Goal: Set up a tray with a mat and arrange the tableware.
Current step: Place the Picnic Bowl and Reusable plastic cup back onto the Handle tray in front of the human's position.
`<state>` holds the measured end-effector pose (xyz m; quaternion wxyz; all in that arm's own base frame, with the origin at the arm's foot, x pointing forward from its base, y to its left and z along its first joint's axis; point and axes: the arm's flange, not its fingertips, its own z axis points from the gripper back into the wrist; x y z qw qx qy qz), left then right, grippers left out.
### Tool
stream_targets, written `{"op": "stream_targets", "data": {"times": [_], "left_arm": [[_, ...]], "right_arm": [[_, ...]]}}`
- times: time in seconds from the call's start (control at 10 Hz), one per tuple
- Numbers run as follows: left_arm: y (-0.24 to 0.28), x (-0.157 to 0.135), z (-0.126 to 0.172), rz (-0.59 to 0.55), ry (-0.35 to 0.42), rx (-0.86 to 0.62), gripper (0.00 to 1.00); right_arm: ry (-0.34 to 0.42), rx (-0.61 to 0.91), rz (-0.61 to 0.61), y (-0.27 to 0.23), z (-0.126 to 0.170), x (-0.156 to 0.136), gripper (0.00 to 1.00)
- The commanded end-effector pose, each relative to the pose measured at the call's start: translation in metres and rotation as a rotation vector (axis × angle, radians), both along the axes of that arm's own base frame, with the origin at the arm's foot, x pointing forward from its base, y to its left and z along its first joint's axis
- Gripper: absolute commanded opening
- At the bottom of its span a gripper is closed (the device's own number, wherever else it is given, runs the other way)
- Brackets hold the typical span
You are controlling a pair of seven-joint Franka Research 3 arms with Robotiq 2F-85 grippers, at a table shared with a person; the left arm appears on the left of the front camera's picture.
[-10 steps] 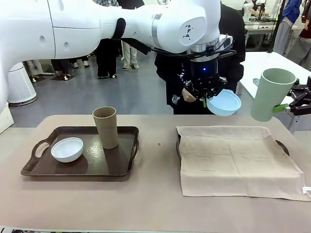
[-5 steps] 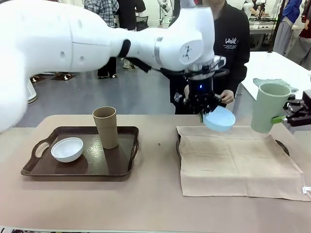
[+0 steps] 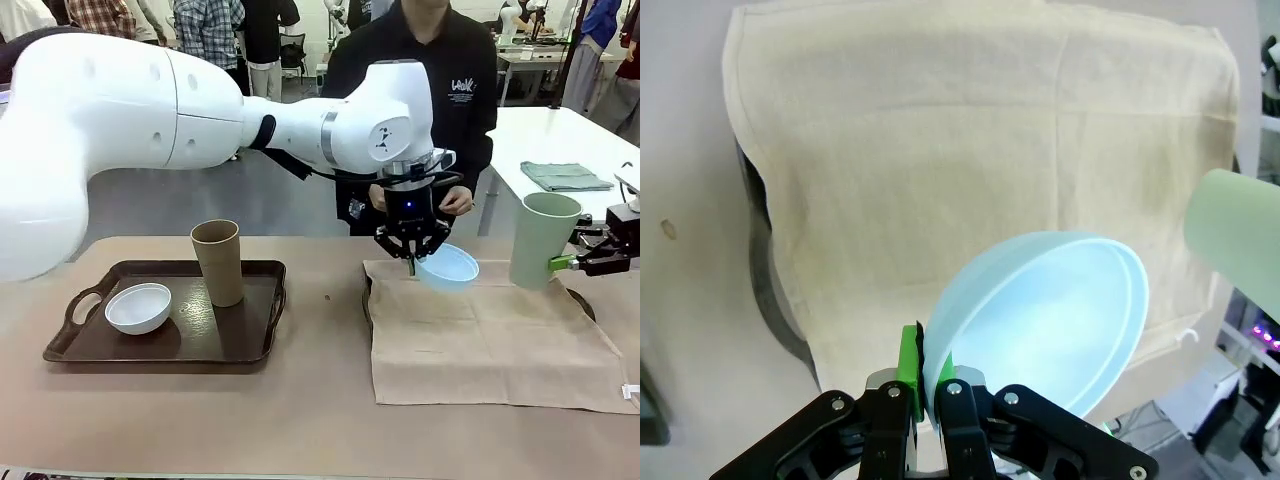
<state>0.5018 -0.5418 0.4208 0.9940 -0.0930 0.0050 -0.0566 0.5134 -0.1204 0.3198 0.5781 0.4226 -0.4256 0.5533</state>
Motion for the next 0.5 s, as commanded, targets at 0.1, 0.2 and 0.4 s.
{"op": "stream_targets", "data": {"times": [0.1, 0.2, 0.4], "left_arm": [[-0.002, 0.002, -0.021, -0.003, 0.013, 0.013, 0.05], [-0.006, 0.004, -0.033, -0.013, 0.012, 0.015, 0.05], [-0.011, 0.007, -0.047, -0.008, -0.007, -0.011, 0.05]], "right_arm": [[0.069, -0.021, 0.050, 0.009, -0.028, 0.003, 0.79], [0.073, -0.019, 0.095, 0.015, -0.041, 0.002, 0.79], [0.043, -0.004, 0.149, 0.021, -0.055, -0.001, 0.79]]}}
